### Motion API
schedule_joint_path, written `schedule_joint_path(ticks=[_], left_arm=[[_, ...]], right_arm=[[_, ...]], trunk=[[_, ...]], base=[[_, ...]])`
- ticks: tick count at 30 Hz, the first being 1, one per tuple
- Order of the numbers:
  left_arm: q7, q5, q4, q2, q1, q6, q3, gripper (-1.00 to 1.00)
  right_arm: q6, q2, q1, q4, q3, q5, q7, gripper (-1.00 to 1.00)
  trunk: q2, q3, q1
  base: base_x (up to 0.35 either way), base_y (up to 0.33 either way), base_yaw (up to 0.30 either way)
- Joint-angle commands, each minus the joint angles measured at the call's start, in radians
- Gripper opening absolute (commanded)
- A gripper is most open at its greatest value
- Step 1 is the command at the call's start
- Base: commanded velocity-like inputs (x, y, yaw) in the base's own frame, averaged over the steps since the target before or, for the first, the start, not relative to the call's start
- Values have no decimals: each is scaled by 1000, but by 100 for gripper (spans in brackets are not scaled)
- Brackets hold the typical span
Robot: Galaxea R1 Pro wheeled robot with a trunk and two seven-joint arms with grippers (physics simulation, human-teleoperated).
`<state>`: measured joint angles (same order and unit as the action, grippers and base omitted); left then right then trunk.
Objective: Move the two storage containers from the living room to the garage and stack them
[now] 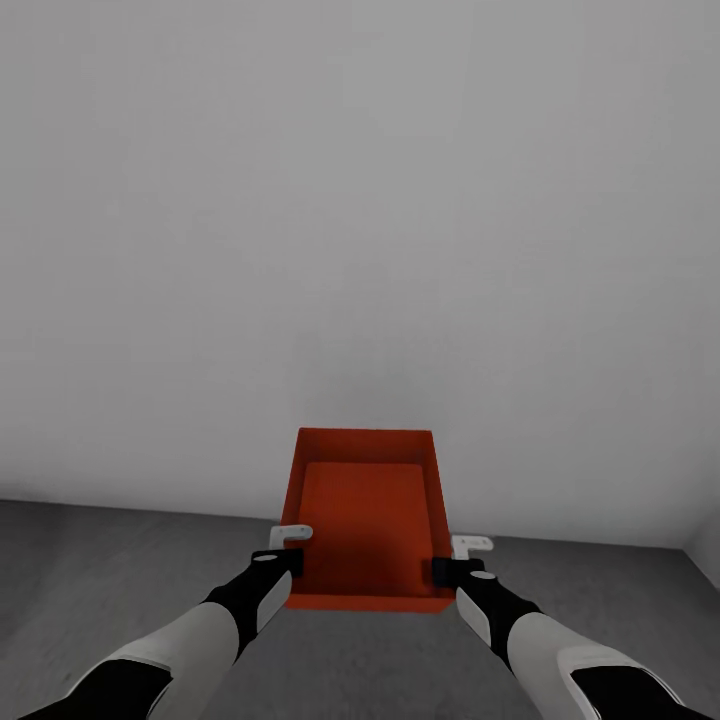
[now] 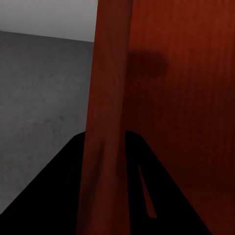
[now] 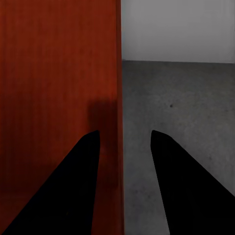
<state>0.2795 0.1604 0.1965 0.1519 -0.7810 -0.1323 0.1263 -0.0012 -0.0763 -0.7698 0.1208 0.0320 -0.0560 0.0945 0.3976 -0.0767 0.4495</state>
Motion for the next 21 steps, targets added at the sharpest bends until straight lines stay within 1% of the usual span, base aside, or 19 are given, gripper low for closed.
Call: schedule_joint_path(ticks=[1,21], left_arm=[[7,-16,11,-9,-1,-7,-27,-100],[7,-15,11,-8,-1,-7,-27,-100]], right_arm=[[0,6,0,-3,-3,-8,7,-100],[0,6,0,-3,-3,-8,7,-100]], trunk=[[2,-4,1],[2,-36,1]], base=[[0,0,0],[0,0,0]])
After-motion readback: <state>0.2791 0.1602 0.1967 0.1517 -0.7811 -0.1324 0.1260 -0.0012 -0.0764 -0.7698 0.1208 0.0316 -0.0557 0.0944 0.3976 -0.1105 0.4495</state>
